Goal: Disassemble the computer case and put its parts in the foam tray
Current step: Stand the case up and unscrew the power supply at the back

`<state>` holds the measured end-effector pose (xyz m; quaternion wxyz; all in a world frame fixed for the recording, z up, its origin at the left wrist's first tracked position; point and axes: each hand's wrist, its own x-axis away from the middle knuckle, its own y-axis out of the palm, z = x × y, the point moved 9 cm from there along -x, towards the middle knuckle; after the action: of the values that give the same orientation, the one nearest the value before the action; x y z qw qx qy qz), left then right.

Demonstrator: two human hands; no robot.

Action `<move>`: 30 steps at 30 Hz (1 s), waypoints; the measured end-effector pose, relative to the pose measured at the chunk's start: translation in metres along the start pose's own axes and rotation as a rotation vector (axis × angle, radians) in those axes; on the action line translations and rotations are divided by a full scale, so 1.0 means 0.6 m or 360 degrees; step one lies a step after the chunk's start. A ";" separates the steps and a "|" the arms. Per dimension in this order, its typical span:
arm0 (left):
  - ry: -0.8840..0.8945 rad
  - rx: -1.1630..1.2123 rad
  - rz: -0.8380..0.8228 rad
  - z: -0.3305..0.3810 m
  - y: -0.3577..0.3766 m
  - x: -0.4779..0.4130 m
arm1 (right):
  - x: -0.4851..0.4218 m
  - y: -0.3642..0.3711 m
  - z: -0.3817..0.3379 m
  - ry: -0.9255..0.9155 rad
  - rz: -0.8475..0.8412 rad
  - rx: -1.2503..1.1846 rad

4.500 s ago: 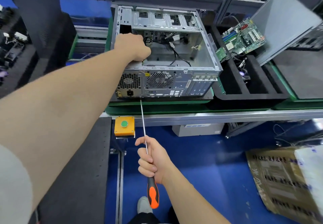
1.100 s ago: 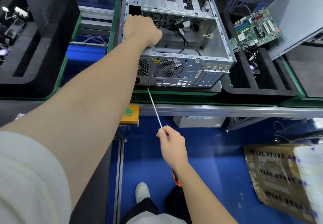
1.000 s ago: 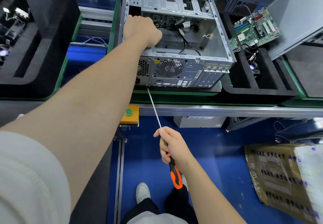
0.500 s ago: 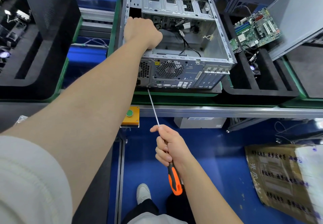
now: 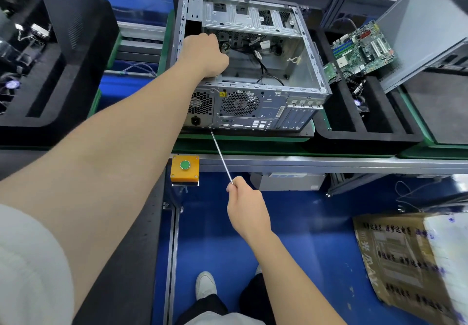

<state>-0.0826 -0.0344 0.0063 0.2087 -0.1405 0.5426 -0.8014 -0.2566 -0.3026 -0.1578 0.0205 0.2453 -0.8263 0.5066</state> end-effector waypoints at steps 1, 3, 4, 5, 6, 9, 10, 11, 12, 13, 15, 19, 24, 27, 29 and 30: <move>-0.0013 0.0099 -0.0038 -0.001 0.001 0.004 | -0.001 0.000 0.003 -0.0009 -0.0035 -0.0084; -0.0017 0.0359 -0.0014 -0.001 -0.005 0.019 | -0.005 0.000 0.008 0.0000 -0.0113 -0.0288; 0.0015 0.0473 0.0092 0.000 -0.016 0.033 | -0.008 -0.001 0.011 0.0018 -0.0147 -0.0398; 0.0069 0.0554 0.0267 0.000 -0.032 0.052 | -0.009 -0.001 0.014 0.0039 -0.0179 -0.0507; 0.0144 0.0601 0.0506 0.001 -0.051 0.081 | -0.009 0.000 0.016 0.0055 -0.0216 -0.0608; 0.0454 0.0751 0.1018 0.005 -0.070 0.199 | -0.008 0.005 0.017 0.0066 -0.0323 -0.0812; 0.0522 0.0781 0.1020 0.002 -0.054 0.229 | -0.008 0.008 0.017 0.0077 -0.0355 -0.0879; 0.0541 0.0817 0.0971 -0.008 -0.029 0.255 | -0.007 0.012 0.017 0.0097 -0.0392 -0.0947; 0.0501 0.0867 0.0892 -0.022 0.002 0.271 | -0.009 0.016 0.017 0.0123 -0.0427 -0.1010; 0.0380 0.0906 0.0805 -0.042 0.035 0.281 | -0.010 0.019 0.018 0.0151 -0.0465 -0.1072; -0.0103 0.0952 0.0570 -0.102 0.115 0.289 | -0.007 0.031 0.016 0.0213 -0.0557 -0.1244; -0.1029 0.1859 -0.0309 -0.142 0.271 0.300 | 0.006 0.050 -0.001 0.0356 -0.0707 -0.1574; -0.1152 0.2581 -0.0535 -0.084 0.285 0.283 | 0.025 0.061 -0.025 0.0446 -0.0766 -0.1874; -0.1317 0.2659 -0.0450 -0.084 0.284 0.273 | 0.045 0.074 -0.047 0.0487 -0.0919 -0.2338; -0.1374 0.2680 -0.0413 -0.088 0.284 0.270 | 0.067 0.088 -0.061 0.0558 -0.1144 -0.2727; -0.1394 0.2695 -0.0402 -0.090 0.285 0.271 | 0.079 0.093 -0.067 0.0588 -0.1273 -0.2888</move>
<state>-0.2176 -0.1251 -0.1725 0.3374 -0.2875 -0.3613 -0.8203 -0.3306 -0.2663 -0.1712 0.4955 0.3140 -0.7406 -0.3277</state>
